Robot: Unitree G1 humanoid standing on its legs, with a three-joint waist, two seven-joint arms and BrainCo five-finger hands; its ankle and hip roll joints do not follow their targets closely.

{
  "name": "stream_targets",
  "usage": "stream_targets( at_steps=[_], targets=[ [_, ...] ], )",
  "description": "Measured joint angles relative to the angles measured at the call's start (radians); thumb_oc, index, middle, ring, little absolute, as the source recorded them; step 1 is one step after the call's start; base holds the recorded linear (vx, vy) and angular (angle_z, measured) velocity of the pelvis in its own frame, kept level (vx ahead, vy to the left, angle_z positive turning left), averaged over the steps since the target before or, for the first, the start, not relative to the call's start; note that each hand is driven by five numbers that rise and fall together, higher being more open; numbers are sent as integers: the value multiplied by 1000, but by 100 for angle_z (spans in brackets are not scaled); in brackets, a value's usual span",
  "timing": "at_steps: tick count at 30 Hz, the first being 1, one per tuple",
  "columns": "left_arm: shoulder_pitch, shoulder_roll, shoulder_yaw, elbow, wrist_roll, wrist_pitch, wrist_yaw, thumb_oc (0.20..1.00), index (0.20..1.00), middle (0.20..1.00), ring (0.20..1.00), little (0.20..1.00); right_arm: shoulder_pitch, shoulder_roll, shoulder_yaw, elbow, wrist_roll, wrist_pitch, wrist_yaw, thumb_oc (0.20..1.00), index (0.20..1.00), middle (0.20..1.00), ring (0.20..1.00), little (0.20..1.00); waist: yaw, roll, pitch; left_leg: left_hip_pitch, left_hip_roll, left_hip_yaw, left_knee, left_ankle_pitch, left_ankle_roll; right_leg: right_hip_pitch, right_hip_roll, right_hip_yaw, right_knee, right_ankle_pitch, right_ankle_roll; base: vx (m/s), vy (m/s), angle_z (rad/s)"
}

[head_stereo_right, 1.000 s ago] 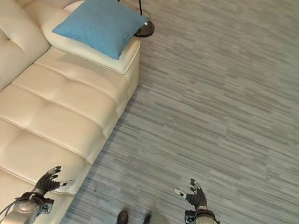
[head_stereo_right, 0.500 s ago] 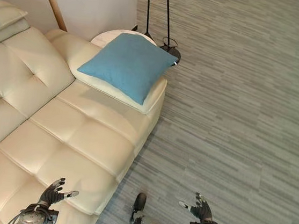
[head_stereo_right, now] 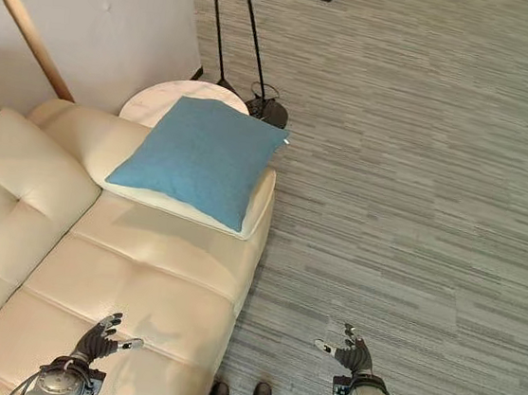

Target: Pick up all the scattered cushions and arrange them neatly on the sofa.

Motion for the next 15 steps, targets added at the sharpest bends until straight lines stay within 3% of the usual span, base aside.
stream_targets(
  at_steps=[1, 2, 5, 8, 10, 11, 13, 14, 15],
  targets=[
    [-7, 2, 0, 2, 0, 0, 0, 1000, 1000, 1000, 1000, 1000, -14, -1, -1, -5, -4, -2, 5, 1000, 1000, 1000, 1000, 1000, -3, 12, 13, 8, 9, 1, 4, -17, 33, -40, -12, -6, 103, -31, 47, 174, -198, -56],
    [-1, -1, 7, 3, 0, 0, 1, 1000, 1000, 1000, 1000, 1000, -14, 5, 6, 4, -4, 2, 12, 1000, 1000, 1000, 1000, 1000, -2, 19, 25, 12, 13, 17, 15, -47, 50, -83, -70, 9, 181, -67, 59, 199, -223, -25],
    [4, -6, 5, 17, 0, 1, 1, 1000, 1000, 1000, 1000, 1000, -16, 4, 3, 2, -11, 14, 14, 1000, 1000, 1000, 1000, 1000, -6, 13, 28, -7, 30, 21, 20, -56, 34, -83, -173, 10, 20, -79, 45, 262, -264, -25],
    [11, -12, 16, 50, 0, 5, 4, 1000, 1000, 1000, 1000, 1000, -8, 5, 1, 6, -24, 20, 14, 1000, 1000, 1000, 1000, 1000, -15, 12, 34, -30, 58, 10, 31, -72, 3, -72, -255, 11, -228, -45, 84, 359, -312, -17],
    [34, -23, 49, 52, 0, 3, 16, 1000, 1000, 1000, 1000, 1000, 23, 25, 3, 8, -33, 24, 16, 1000, 1000, 1000, 1000, 1000, -22, -7, 24, -17, 89, -37, 27, -85, -24, -36, -249, 22, -212, -32, 97, 362, -325, 30],
    [46, -18, 50, 53, -1, 1, 16, 1000, 1000, 1000, 1000, 1000, 31, 30, 17, 20, -39, 30, 17, 1000, 1000, 1000, 1000, 1000, -23, -37, 6, -2, 103, -43, 12, -97, -42, -17, -232, 12, -185, -21, 75, 288, -345, 35],
    [50, -33, 33, 55, -5, 3, 18, 1000, 1000, 1000, 1000, 1000, 29, 18, 29, 45, -39, 34, 16, 1000, 1000, 1000, 1000, 1000, -25, -28, -5, -7, 182, -75, 29, -112, -65, -13, -165, -17, -148, 2, 46, 153, -271, 38],
    [50, -35, 33, 51, -5, 2, 14, 1000, 1000, 1000, 1000, 1000, 33, 12, 28, 42, -39, 33, 16, 1000, 1000, 1000, 1000, 1000, -25, -23, -10, -28, 211, -96, 84, -93, -46, -6, -121, -22, -149, 2, 29, 103, -238, 48],
    [39, -34, 33, 55, -6, 2, 14, 1000, 1000, 1000, 1000, 1000, 26, 4, 27, 46, -38, 32, 13, 1000, 1000, 1000, 1000, 1000, -21, -38, -6, -84, 221, -91, 174, -39, -86, -6, -106, -39, -149, 5, -23, 131, -238, 64]
  ],
)
